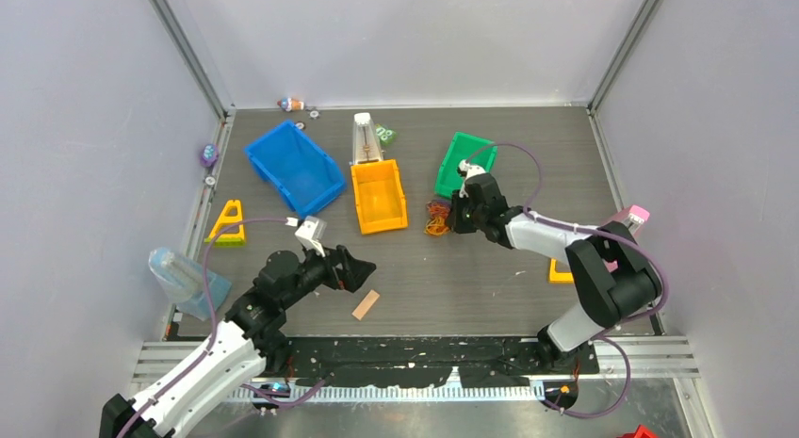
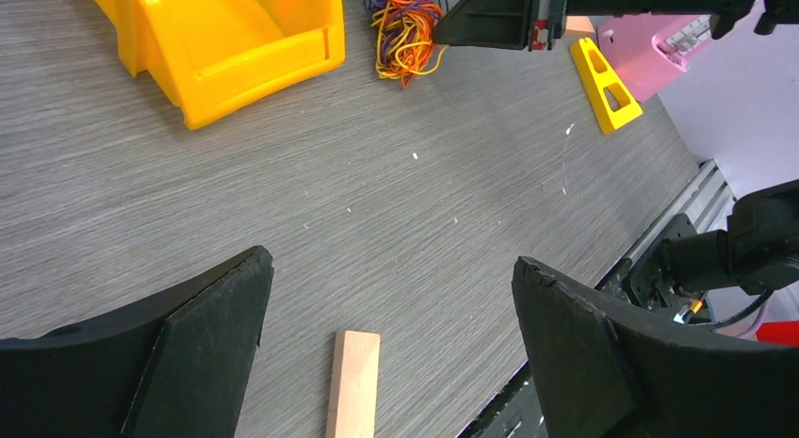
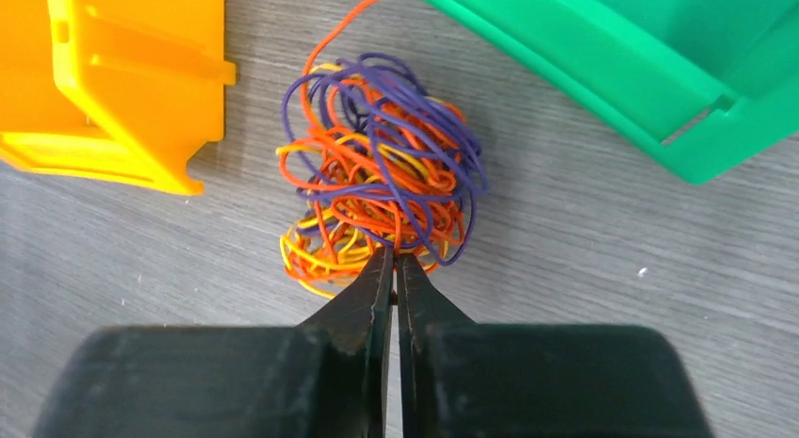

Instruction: Untangle the cables

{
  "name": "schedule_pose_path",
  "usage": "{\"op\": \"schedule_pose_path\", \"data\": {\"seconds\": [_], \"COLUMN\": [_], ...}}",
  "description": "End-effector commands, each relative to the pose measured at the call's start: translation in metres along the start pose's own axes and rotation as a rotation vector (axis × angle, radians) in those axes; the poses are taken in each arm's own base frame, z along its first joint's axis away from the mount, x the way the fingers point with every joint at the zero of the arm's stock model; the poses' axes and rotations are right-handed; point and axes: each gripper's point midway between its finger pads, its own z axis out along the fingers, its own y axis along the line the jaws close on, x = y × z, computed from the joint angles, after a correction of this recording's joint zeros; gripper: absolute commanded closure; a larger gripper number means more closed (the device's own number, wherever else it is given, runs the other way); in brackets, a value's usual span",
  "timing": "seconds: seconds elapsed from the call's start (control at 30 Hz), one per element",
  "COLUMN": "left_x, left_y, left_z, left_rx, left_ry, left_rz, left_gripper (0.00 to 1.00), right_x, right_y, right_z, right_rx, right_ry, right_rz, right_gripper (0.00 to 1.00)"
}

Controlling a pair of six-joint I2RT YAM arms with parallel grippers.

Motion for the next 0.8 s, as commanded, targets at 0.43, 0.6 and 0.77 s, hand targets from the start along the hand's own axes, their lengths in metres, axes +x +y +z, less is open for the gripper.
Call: {"op": "schedule_pose_path", "data": {"seconds": [0.43, 0.6, 0.77], "left_x": [-0.036, -0.028, -0.021], "left_y": [-0.045, -0.061, -0.073], "left_z": [0.035, 0.046, 0.051], "left_rx": [0.156, 0.243, 0.267], "left_ry": [0.046, 0.098, 0.145], "left_rz": [0.062, 0.033, 0.074], "left_gripper": [0.03, 0.04, 0.04], "right_x": [0.001, 0.015, 0.012], "right_y": [0.091, 0.091, 0.088], "right_z": [-0.109, -0.124, -0.141], "right_rx": [-0.53, -0.556, -0.535], "right_ry": [-0.123, -0.1, -0.141], "right_rz": [-0.062, -0.031, -0.049], "right_gripper": [0.95, 0.93, 0.41]}}
